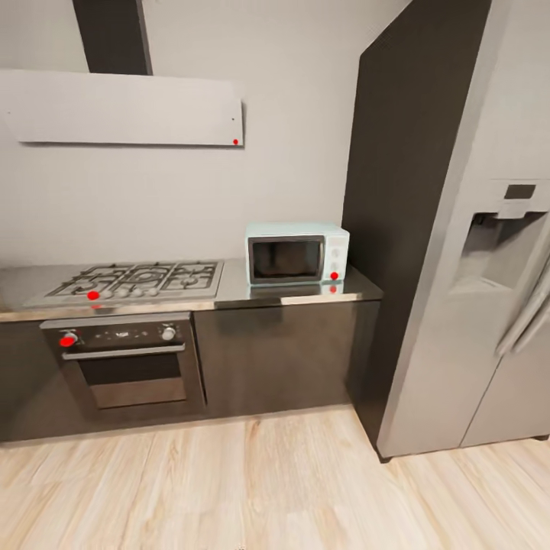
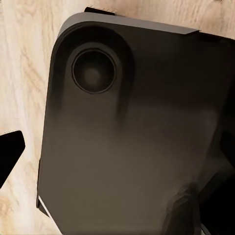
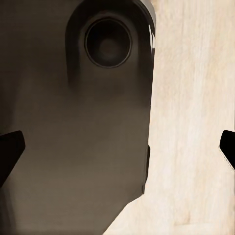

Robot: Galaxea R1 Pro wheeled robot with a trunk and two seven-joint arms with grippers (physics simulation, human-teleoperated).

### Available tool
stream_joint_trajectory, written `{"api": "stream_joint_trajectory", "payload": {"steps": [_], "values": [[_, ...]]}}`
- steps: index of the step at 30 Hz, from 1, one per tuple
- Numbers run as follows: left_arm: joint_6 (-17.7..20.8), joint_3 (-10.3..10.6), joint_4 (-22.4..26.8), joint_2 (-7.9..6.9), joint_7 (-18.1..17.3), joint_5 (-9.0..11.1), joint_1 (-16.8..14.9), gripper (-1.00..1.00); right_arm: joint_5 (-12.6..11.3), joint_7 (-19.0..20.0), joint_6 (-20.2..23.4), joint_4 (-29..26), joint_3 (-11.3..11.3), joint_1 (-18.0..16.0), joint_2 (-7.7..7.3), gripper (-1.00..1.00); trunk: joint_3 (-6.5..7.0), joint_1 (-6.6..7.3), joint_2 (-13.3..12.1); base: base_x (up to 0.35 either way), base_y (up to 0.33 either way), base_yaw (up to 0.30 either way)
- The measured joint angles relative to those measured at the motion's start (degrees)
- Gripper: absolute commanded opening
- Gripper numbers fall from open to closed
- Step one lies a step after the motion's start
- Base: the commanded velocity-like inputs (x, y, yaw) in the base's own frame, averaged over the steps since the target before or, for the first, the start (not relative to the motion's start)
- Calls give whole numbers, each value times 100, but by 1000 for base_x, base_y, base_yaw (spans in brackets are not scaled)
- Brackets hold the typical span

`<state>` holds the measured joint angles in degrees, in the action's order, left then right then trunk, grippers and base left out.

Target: In the kitchen, take the popcorn bag from the countertop, put it into the microwave, and heat it until the popcorn is cooked so the cooked popcorn ends up inside the bag.

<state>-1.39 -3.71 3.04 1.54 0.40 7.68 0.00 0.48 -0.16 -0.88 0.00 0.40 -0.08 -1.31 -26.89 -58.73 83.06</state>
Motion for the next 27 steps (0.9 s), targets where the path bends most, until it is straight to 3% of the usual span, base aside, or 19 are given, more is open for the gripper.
{"api": "stream_joint_trajectory", "payload": {"steps": [18,27], "values": [[-1,0,0,2,0,0,0,100,5,0,0,0,8,0,16,100,0,0,0,0,0,265],[1,0,10,2,0,-9,0,100,0,0,0,0,6,0,9,100,0,0,0,0,0,26]]}}
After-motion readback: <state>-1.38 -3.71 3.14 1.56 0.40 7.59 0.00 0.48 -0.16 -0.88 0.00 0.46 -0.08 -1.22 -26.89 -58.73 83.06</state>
